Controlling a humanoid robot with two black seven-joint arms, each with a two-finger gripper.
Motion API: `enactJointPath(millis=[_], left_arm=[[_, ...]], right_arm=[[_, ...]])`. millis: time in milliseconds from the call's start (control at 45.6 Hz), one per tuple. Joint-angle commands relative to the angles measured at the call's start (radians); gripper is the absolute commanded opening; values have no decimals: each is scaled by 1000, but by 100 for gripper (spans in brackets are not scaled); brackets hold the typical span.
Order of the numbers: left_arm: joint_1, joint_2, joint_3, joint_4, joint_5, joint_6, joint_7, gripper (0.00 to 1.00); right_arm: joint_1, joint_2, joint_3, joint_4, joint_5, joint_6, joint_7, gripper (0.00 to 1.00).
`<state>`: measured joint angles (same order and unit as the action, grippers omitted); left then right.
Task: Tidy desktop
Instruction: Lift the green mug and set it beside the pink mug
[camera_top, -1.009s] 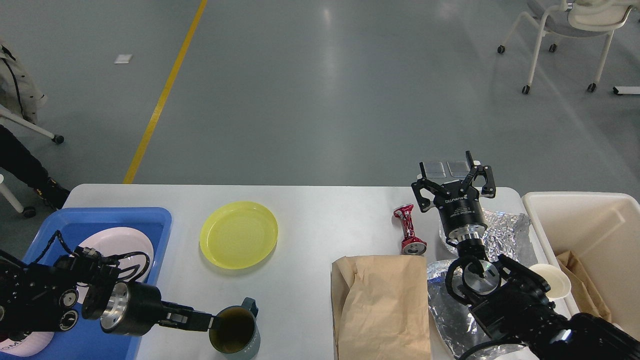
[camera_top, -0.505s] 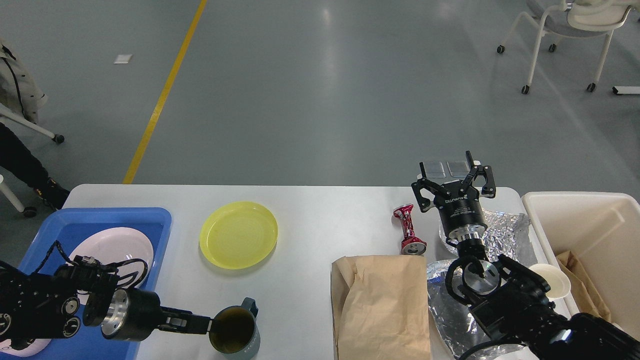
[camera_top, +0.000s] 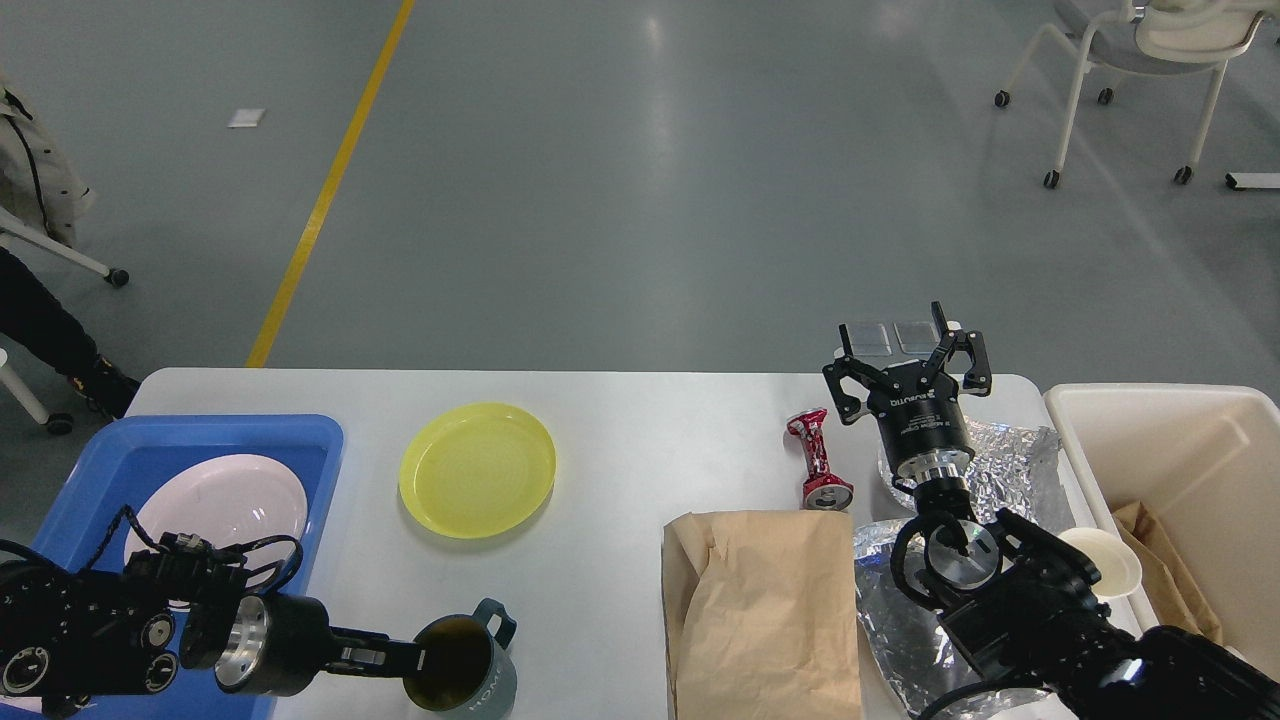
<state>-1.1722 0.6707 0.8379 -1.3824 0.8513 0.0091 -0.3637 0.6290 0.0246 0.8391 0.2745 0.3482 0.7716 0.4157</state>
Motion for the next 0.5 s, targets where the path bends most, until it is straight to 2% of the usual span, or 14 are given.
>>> enactJointPath(millis=[0,110,373,483], left_arm=[[2,0,1,0,0,-1,0,3],[2,0,1,0,5,-1,6,0],[-23,42,13,-4,14,-20,-6,0],[-93,110,15,-4,34,-106,-11,0]], right_arm=[[0,0,0,0,0,0,0,100],[0,0,0,0,0,0,0,100],[0,0,0,0,0,0,0,100],[0,0,0,0,0,0,0,100]])
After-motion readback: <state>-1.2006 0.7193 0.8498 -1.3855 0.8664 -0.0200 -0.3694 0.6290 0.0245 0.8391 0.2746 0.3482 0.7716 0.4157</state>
